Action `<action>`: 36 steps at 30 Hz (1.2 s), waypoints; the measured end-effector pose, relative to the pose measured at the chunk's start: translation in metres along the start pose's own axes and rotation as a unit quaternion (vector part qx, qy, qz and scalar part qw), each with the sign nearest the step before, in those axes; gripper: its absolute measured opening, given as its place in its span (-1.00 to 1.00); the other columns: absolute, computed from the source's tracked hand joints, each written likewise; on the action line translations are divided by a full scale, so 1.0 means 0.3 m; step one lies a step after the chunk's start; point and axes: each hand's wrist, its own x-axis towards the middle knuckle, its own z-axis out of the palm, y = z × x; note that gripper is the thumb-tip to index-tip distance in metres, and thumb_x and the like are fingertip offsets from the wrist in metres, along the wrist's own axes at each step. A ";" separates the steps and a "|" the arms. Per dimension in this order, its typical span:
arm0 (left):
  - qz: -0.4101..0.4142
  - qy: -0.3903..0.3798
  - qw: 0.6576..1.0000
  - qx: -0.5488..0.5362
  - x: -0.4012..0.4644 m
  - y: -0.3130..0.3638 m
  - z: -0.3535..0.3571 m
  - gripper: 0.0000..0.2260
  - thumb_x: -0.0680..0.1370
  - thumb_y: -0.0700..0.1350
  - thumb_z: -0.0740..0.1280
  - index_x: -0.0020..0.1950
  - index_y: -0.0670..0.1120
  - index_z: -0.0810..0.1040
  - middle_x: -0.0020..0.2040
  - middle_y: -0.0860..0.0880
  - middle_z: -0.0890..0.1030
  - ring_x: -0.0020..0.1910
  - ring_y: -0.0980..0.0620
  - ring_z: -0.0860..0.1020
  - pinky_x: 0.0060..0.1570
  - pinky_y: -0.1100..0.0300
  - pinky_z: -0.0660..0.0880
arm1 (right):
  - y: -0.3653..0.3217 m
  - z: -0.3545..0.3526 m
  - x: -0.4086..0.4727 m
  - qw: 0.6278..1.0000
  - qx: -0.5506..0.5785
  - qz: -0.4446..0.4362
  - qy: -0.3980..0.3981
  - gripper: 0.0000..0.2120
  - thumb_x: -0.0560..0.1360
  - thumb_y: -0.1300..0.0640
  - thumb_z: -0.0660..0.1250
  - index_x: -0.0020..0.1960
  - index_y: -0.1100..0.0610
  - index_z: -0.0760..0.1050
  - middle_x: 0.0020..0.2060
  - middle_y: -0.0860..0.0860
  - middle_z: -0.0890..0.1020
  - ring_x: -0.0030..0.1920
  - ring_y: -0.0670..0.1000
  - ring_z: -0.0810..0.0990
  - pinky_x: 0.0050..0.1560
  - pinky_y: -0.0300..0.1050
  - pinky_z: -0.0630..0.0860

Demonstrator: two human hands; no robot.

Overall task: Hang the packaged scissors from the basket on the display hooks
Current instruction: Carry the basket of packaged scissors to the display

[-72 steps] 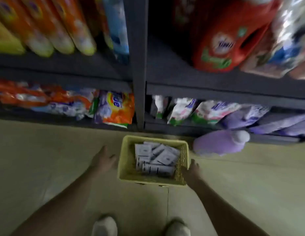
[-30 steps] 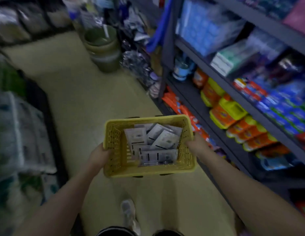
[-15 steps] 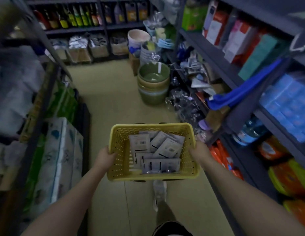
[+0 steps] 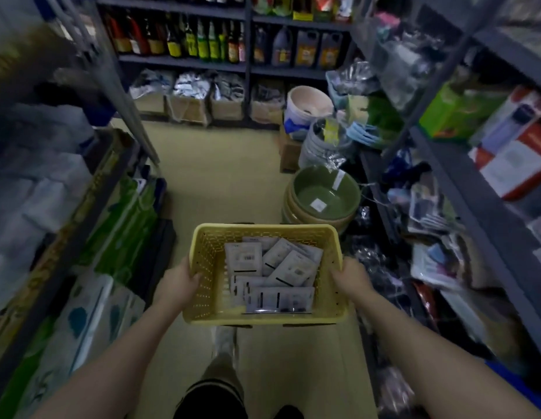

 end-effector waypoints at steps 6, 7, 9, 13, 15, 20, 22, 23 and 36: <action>0.015 -0.019 0.999 -0.037 0.614 0.163 -0.174 -0.75 0.51 -0.16 0.25 0.19 -0.11 0.45 0.03 -0.14 0.62 -0.03 -0.11 0.60 0.00 -0.05 0.57 | -0.373 -0.028 0.498 0.999 0.019 -0.011 -0.026 -0.80 0.53 0.10 0.20 -0.25 0.10 0.47 -0.15 0.14 0.61 -0.08 0.16 0.60 -0.10 -0.06 0.49; 0.021 -0.020 0.999 -0.030 0.711 0.208 -0.214 -0.76 0.52 -0.17 0.25 0.18 -0.11 0.45 0.03 -0.14 0.62 -0.04 -0.11 0.59 -0.02 -0.03 0.56 | -0.431 -0.043 0.576 0.999 0.026 -0.002 -0.026 -0.78 0.52 0.16 0.19 -0.29 0.11 0.44 -0.18 0.15 0.60 -0.11 0.16 0.58 -0.12 -0.07 0.47; 0.033 -0.022 0.999 -0.018 0.905 0.307 -0.284 -0.76 0.52 -0.16 0.24 0.18 -0.11 0.44 0.04 -0.15 0.61 -0.03 -0.13 0.59 -0.04 -0.01 0.55 | -0.545 -0.089 0.728 0.999 0.045 0.011 -0.012 -0.79 0.50 0.22 0.19 -0.30 0.15 0.44 -0.21 0.17 0.60 -0.14 0.16 0.58 -0.15 -0.07 0.48; 0.053 -0.042 0.998 0.004 1.272 0.514 -0.361 -0.74 0.54 -0.14 0.22 0.22 -0.14 0.41 0.09 -0.19 0.60 0.02 -0.16 0.57 -0.02 0.00 0.53 | -0.728 -0.185 1.025 0.997 0.078 0.024 0.014 -0.77 0.49 0.27 0.19 -0.34 0.15 0.42 -0.36 0.07 0.52 -0.30 0.08 0.50 -0.31 -0.13 0.39; 0.064 -0.065 0.996 0.005 1.462 0.620 -0.367 -0.70 0.55 -0.15 0.19 0.28 -0.15 0.37 0.13 -0.21 0.58 0.07 -0.18 0.56 -0.01 0.02 0.49 | -0.791 -0.221 1.196 0.994 0.095 0.040 0.026 -0.74 0.49 0.30 0.19 -0.36 0.13 0.38 -0.37 0.05 0.48 -0.32 0.06 0.47 -0.34 -0.15 0.36; 0.086 -0.088 0.992 0.000 1.950 0.880 -0.383 -0.64 0.54 -0.19 0.19 0.33 -0.17 0.32 0.20 -0.24 0.54 0.15 -0.24 0.53 0.16 -0.07 0.48 | -0.948 -0.309 1.681 0.992 0.109 0.051 0.045 -0.86 0.50 0.25 0.21 -0.18 0.19 0.51 -0.22 0.14 0.57 -0.13 0.18 0.57 -0.11 -0.02 0.50; 0.078 -0.092 0.993 -0.006 2.125 0.990 -0.410 -0.64 0.53 -0.18 0.20 0.33 -0.16 0.32 0.19 -0.23 0.55 0.15 -0.23 0.53 0.16 -0.08 0.48 | -1.030 -0.371 1.860 0.992 0.106 0.052 0.046 -0.87 0.50 0.25 0.21 -0.09 0.21 0.53 -0.16 0.16 0.58 -0.08 0.18 0.57 -0.06 0.00 0.51; 0.076 -0.093 0.993 -0.011 2.213 1.046 -0.426 -0.65 0.53 -0.18 0.21 0.32 -0.15 0.34 0.18 -0.23 0.55 0.14 -0.23 0.54 0.16 -0.09 0.48 | -1.070 -0.405 1.950 0.992 0.107 0.055 0.045 -0.87 0.51 0.25 0.21 -0.08 0.21 0.54 -0.15 0.17 0.58 -0.09 0.17 0.56 -0.07 0.00 0.50; 0.178 -0.180 0.967 0.044 3.348 1.636 -0.470 -0.81 0.47 -0.15 0.25 0.05 -0.14 0.54 -0.04 -0.14 0.61 -0.05 -0.13 0.57 -0.01 0.08 0.49 | -1.443 -0.624 2.919 0.980 0.107 0.124 0.111 -0.65 0.53 0.16 0.21 -0.42 0.02 0.25 -0.43 0.03 0.40 -0.29 0.09 0.43 -0.27 -0.12 0.31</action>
